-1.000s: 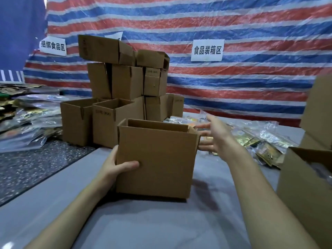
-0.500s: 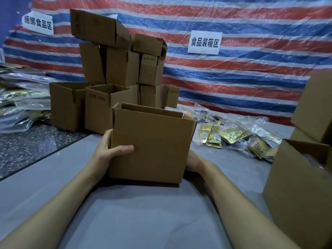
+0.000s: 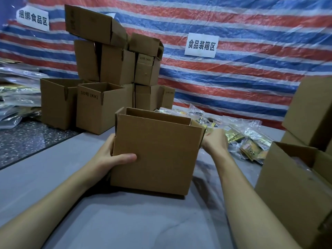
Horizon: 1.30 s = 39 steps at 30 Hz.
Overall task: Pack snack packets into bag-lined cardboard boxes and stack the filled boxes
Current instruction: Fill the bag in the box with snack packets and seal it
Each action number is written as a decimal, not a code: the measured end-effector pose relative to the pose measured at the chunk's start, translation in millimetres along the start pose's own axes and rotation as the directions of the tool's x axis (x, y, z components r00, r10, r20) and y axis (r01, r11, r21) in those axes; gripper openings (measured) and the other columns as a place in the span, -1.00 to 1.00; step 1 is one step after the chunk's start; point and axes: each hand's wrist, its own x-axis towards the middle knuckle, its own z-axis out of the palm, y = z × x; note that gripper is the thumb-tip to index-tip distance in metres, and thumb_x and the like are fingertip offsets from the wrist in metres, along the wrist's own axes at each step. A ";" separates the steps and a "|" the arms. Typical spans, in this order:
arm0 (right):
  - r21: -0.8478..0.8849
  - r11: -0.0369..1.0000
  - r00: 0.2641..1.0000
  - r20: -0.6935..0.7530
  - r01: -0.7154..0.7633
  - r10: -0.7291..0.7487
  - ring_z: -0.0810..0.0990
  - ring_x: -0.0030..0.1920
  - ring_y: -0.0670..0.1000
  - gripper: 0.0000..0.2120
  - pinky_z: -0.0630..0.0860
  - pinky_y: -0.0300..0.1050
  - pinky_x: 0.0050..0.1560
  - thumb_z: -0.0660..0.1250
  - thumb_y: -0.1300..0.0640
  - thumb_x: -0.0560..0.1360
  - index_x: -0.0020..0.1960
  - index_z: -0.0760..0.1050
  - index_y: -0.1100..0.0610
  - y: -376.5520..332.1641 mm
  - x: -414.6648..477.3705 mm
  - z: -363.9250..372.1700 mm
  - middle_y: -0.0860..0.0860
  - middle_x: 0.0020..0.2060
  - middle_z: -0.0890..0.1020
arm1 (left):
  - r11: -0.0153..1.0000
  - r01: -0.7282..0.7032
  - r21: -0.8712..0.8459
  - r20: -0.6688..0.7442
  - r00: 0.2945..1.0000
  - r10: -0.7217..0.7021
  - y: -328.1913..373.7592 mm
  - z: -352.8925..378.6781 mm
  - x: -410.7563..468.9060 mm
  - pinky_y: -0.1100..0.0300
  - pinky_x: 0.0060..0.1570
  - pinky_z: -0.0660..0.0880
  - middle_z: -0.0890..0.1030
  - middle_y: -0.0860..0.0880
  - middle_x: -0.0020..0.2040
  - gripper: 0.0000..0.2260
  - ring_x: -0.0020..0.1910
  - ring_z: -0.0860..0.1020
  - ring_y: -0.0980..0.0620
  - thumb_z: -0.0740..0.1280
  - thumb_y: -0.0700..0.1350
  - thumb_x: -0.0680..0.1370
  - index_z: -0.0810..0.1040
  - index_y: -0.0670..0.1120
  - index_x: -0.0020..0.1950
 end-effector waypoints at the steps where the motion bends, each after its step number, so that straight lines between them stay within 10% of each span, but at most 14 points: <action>1: 0.042 0.999 0.999 -0.052 0.012 -0.010 0.31 -0.46 0.03 -0.76 0.24 -0.16 -0.43 0.28 0.35 0.40 -0.38 0.38 0.14 -2.1 -0.5 -1.6 0.04 -0.48 0.38 | 1.000 -0.001 0.005 0.001 1.000 0.001 1.1 1.7 -0.4 0.30 -0.04 0.60 0.68 0.07 0.19 -0.10 0.15 0.67 0.06 0.67 0.27 0.09 0.45 0.07 0.35; 10: 0.488 0.873 0.991 -0.116 -0.001 0.066 0.51 -0.30 -0.05 -0.75 0.35 -0.21 -0.34 0.25 0.36 0.37 -0.21 0.64 0.09 -19.1 -1.9 -28.2 -0.02 -0.31 0.62 | 1.000 -0.005 0.018 -0.016 1.000 0.005 4.8 9.0 -3.0 0.30 -0.07 0.61 0.69 0.05 0.17 -0.04 0.12 0.68 0.05 0.66 0.33 0.02 0.47 0.05 0.34; 21: 0.306 0.949 0.997 0.008 -0.073 0.075 0.55 -0.28 0.08 -0.86 0.42 -0.22 -0.31 0.32 0.31 0.47 -0.23 0.57 0.17 -8.1 -3.0 -12.5 0.10 -0.28 0.62 | 1.000 0.005 0.022 -0.028 1.000 -0.005 1.8 13.9 -2.2 0.29 -0.07 0.62 0.69 0.04 0.18 -0.03 0.12 0.68 0.03 0.66 0.34 0.02 0.46 0.04 0.35; 26: 0.302 0.900 0.925 0.312 -0.315 0.219 0.59 0.04 0.20 -0.58 0.57 0.07 -0.06 0.33 0.25 0.51 0.36 0.44 0.31 0.6 -5.9 -3.9 0.15 0.12 0.60 | 0.999 0.012 0.041 -0.032 0.999 -0.011 -1.3 14.6 -0.8 0.28 -0.08 0.62 0.68 0.06 0.18 -0.07 0.14 0.67 0.03 0.66 0.35 0.05 0.47 0.09 0.34; 30: 0.068 0.975 0.975 0.090 -0.212 0.205 0.48 0.17 0.21 -0.47 0.42 0.06 0.08 0.33 0.25 0.50 0.45 0.32 0.25 1.8 -3.1 1.9 0.22 0.18 0.50 | 0.999 0.007 0.053 -0.019 1.000 -0.006 -0.7 14.8 -0.8 0.31 -0.08 0.62 0.68 0.08 0.17 -0.09 0.13 0.67 0.05 0.65 0.35 0.07 0.47 0.12 0.34; 33: -0.073 0.974 0.976 -0.031 -0.215 0.213 0.41 0.34 0.27 -0.41 0.40 0.14 0.21 0.41 0.17 0.46 0.44 0.31 0.17 4.1 -2.5 -4.2 0.26 0.33 0.44 | 0.999 -0.001 0.049 -0.008 1.000 0.002 -0.4 16.4 -0.9 0.30 -0.06 0.61 0.68 0.05 0.19 -0.22 0.13 0.67 0.04 0.65 0.34 0.10 0.54 0.18 0.27; 39: -0.060 0.966 0.915 0.313 -0.250 0.256 0.61 0.18 0.22 -0.79 0.57 0.13 0.24 0.40 0.24 0.41 0.04 0.57 0.25 19.8 -16.1 2.3 0.23 0.10 0.65 | 0.998 0.012 0.058 -0.011 1.000 -0.012 -0.9 18.0 -2.2 0.30 -0.07 0.61 0.68 0.06 0.18 -0.12 0.13 0.67 0.04 0.65 0.34 0.08 0.49 0.10 0.33</action>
